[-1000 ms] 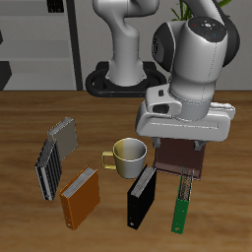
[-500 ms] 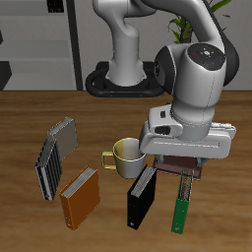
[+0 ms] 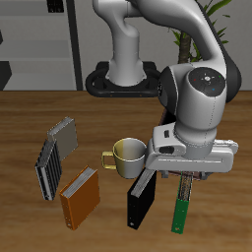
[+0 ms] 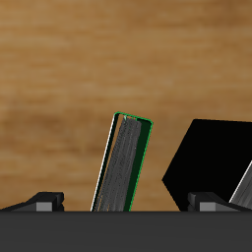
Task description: Place the green book into the left desk caddy's left compartment
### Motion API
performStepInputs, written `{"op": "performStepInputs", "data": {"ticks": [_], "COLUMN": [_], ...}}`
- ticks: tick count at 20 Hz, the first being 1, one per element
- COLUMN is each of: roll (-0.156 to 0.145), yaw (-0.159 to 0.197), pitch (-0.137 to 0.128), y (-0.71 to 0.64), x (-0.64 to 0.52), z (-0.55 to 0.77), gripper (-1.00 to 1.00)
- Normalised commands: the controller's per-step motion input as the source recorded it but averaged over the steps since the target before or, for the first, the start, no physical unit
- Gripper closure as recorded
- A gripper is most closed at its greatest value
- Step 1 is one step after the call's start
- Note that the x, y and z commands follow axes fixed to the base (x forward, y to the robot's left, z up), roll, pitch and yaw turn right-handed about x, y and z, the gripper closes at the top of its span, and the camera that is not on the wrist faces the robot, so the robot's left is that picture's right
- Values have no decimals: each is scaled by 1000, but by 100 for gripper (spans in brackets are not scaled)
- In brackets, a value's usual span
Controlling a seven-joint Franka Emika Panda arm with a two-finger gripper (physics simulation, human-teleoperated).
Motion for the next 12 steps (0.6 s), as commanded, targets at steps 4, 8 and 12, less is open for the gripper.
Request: {"op": "performStepInputs", "data": {"ticks": [4, 8, 12], "roll": [16, 8, -8], "yaw": [1, 10, -7], "pitch": [69, 53, 42], "y": [128, 5, -83], "x": [80, 99, 75], "z": [-446, -416, -296], "gripper": [-100, 100, 100]}}
